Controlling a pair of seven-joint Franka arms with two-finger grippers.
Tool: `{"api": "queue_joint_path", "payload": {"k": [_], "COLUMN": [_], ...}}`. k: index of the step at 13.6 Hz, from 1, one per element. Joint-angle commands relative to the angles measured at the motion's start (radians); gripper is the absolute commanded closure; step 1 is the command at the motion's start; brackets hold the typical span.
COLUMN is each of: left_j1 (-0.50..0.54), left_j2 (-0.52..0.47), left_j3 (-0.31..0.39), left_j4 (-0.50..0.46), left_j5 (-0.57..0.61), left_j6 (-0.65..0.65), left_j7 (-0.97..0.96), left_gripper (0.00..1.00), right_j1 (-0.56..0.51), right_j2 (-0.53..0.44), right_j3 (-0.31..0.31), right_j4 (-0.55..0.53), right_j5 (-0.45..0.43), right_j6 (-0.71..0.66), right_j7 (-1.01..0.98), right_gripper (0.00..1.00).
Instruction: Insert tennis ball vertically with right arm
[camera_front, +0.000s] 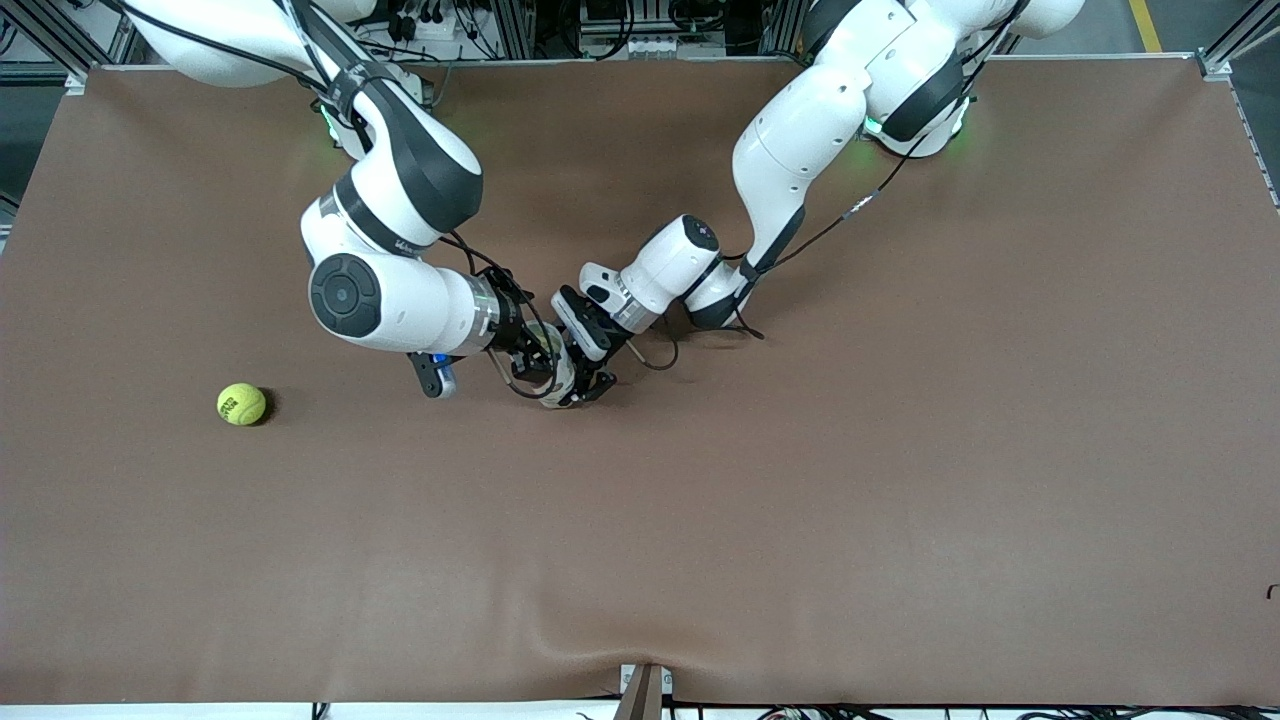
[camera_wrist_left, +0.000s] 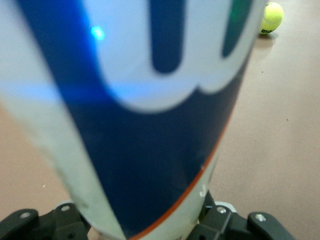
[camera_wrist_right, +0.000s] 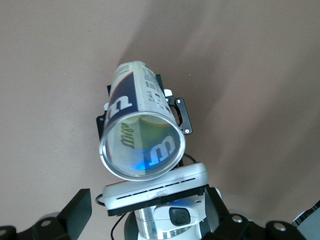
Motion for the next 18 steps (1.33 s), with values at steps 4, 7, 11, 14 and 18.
{"api": "queue_joint_path", "payload": {"k": [4,7,11,14,18], "left_j1": [-0.005,-0.004,-0.005,-0.005,-0.004], "left_j2": [0.009,0.009,0.009,0.009,0.009], "left_j3": [0.001,0.001,0.001,0.001,0.001], "left_j4": [0.009,0.011,0.009,0.009,0.009], "left_j5": [-0.019,-0.019,-0.019,-0.019,-0.019], "left_j6": [0.007,0.008,0.007,0.007,0.007], "left_j7": [-0.001,-0.001,-0.001,-0.001,-0.001], "left_gripper": [0.21,0.21,0.21,0.21,0.21], "right_j1": [-0.151,-0.277,-0.324,-0.324,-0.328], "right_j2": [-0.027,-0.026,-0.023,-0.012,0.014], "right_j3": [0.008,-0.003,-0.154,-0.300,-0.354], "right_j4": [0.055,0.053,0.043,0.003,-0.069], "right_j5": [-0.068,-0.079,-0.117,-0.119,-0.260], "right_j6": [-0.012,-0.050,-0.124,-0.121,-0.072], "right_j7": [-0.174,-0.456,-0.922,-1.225,-1.253], "right_gripper": [0.00,0.00,0.00,0.00,0.00]}}
